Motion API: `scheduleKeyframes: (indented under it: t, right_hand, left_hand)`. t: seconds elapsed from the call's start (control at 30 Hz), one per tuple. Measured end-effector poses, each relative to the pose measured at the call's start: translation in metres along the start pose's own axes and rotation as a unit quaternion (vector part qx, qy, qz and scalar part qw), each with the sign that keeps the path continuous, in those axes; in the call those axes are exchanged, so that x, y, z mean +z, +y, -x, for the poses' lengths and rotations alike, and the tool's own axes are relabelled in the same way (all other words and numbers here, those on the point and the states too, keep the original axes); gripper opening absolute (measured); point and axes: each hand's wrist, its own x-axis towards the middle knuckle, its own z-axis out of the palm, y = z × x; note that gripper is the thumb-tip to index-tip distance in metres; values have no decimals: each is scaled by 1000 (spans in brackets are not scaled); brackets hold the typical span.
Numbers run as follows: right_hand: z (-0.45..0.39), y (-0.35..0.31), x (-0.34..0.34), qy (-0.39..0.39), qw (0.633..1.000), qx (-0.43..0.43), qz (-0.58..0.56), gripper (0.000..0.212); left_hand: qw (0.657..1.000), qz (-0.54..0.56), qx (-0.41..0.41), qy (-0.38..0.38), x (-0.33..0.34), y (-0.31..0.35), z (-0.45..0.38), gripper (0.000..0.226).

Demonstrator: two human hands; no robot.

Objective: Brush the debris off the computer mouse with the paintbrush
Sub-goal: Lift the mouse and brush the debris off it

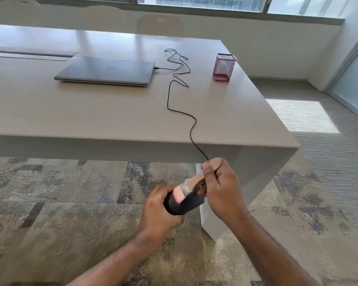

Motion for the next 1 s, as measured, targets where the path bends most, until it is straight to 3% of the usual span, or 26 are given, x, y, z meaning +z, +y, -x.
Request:
scheduleKeyframes:
  t: [0.2, 0.33, 0.43, 0.7, 0.87, 1.0]
  right_hand:
    - [-17, 6, -11, 44, 992, -4, 120, 22]
    - [-17, 2, -15, 55, 994, -15, 90, 22]
    - [-12, -2, -10, 19, 999, -21, 31, 21]
    - [-18, 9, -30, 9, 999, -16, 44, 19]
    - [-22, -3, -43, -119, 985, -21, -125, 5]
    - [-17, -10, -41, -209, 972, -52, -99, 4]
  left_hand:
    - [1000, 10, -15, 0, -2, -7, 4, 75]
    - [999, 26, -31, 4, -3, -9, 5, 79]
    - [999, 27, -22, 13, -2, -8, 5, 77]
    - [999, 37, -4, 9, -5, -12, 7, 76]
    - [998, 52, -19, -6, -5, -14, 4, 73]
    - [999, 46, -5, -1, -5, -10, 0, 70]
